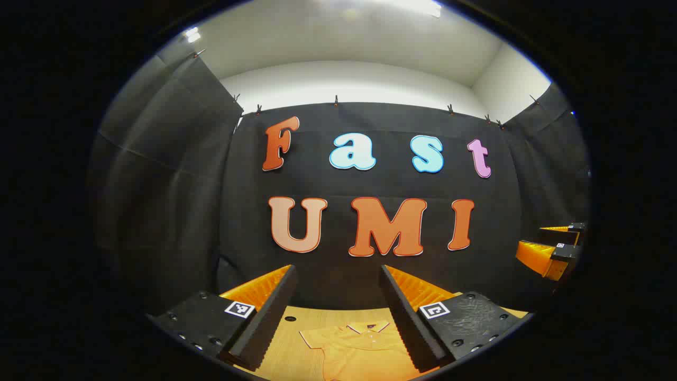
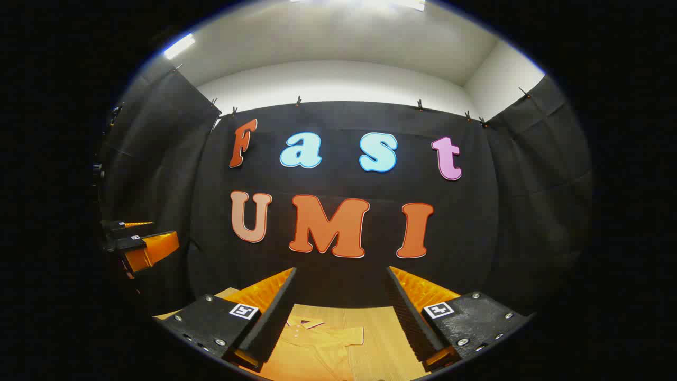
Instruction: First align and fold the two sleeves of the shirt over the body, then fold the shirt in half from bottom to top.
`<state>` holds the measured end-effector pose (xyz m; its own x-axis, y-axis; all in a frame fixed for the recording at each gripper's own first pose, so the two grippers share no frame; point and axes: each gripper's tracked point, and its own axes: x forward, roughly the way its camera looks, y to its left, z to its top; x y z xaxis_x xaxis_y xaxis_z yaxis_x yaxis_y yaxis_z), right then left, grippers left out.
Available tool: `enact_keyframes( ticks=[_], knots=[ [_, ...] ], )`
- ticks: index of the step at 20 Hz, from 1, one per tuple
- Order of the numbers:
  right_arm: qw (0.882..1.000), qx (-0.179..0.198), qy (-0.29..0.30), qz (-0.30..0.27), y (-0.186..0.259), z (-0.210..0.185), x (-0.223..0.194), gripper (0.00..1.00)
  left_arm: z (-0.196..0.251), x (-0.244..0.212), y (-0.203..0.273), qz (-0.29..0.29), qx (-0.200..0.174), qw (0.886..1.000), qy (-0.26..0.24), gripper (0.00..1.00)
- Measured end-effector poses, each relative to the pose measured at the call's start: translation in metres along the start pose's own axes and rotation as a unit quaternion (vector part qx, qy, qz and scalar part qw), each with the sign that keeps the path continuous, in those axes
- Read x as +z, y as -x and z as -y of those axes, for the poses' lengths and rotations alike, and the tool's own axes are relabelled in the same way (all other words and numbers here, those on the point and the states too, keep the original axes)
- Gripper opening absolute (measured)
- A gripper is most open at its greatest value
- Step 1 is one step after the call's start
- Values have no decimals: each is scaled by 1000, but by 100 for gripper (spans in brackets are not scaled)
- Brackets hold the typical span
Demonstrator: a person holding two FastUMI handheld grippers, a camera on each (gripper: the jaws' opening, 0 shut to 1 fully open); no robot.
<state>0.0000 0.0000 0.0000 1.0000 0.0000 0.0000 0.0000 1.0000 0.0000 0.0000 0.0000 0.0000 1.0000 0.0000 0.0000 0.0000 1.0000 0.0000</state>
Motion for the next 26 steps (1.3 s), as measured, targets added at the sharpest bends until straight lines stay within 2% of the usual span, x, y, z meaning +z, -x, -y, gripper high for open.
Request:
enact_keyframes(
  ticks=[3, 4, 5, 6, 7, 8, 12, 13, 17, 20, 21, 22, 23, 26],
  knots=[
    [1000, -9, -13, -8, 13, -2, -10, 94, -15, -2, 13, 15, 4, 1000, -7, 94],
    [1000, -6, -19, -9, 18, -7, -11, 98, -12, -3, 19, 20, -3, 1000, -6, 94],
    [1000, -9, -20, -12, 20, -9, -13, 98, -8, -4, 23, 23, -16, 1000, -1, 97],
    [1000, -16, -19, -15, 22, -7, -16, 98, -7, -7, 26, 22, -29, 999, 9, 95],
    [999, -24, -18, -14, 24, -6, -16, 94, -4, -9, 27, 21, -42, 999, 17, 95],
    [999, -32, -15, -12, 23, -4, -16, 97, -7, -10, 26, 20, -46, 998, 23, 97],
    [998, -68, 1, -3, 20, 4, -14, 98, -13, -22, 12, 0, -66, 998, 23, 94],
    [997, -75, 0, -1, 18, 5, -13, 97, -13, -25, 8, -5, -70, 997, 23, 97],
    [997, -78, 4, 7, 8, 8, -13, 98, -6, -41, 0, -22, -84, 996, 12, 97],
    [998, -62, 19, 7, -8, 11, -28, 100, -5, -53, -15, -29, -74, 997, 6, 97],
    [998, -58, 24, 5, -16, 16, -36, 94, -6, -54, -20, -27, -67, 997, 7, 97],
    [998, -49, 26, 2, -26, 19, -45, 94, -7, -54, -25, -20, -57, 998, 10, 97],
    [999, -38, 23, -9, -38, 20, -58, 98, -7, -53, -30, -15, -43, 999, 13, 94],
    [999, -18, 5, -51, -76, 40, -96, 98, -1, -57, -46, -4, -5, 1000, -10, 97]
  ],
)
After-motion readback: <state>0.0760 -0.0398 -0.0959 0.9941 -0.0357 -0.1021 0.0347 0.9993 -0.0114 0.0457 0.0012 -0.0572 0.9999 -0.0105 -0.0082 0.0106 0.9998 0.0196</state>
